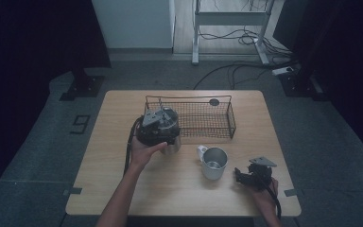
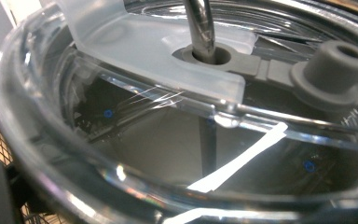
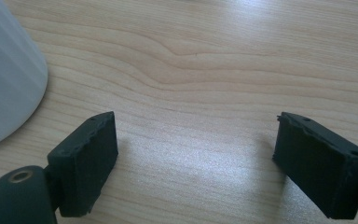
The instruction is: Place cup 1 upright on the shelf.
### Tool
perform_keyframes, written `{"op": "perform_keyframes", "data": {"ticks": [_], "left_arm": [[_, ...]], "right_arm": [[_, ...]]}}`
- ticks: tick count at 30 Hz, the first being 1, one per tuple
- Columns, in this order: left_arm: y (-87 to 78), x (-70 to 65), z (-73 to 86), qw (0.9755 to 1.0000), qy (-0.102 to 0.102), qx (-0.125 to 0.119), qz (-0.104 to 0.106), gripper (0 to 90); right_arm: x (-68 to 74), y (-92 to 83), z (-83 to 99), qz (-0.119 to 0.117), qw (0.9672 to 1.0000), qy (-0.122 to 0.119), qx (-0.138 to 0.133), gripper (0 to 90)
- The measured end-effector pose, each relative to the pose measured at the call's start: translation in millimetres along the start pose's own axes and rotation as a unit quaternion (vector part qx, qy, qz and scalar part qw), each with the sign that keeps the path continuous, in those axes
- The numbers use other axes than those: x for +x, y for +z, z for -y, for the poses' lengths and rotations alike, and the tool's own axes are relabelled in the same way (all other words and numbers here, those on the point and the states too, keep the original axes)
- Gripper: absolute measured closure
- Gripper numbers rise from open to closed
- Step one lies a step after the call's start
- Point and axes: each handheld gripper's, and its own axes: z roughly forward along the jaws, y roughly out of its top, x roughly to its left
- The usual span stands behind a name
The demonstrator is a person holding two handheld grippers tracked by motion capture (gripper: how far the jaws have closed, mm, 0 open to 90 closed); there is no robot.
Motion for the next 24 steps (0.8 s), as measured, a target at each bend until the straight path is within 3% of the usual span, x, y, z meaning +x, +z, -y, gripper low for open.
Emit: {"op": "perform_keyframes", "data": {"ticks": [24], "left_arm": [[5.1,12.7,-32.3,0.9998,-0.004,-0.019,0.000,4.0]], "right_arm": [[0.0,0.1,0.1,0.000,1.0000,0.000,-0.001,13.0]]}}
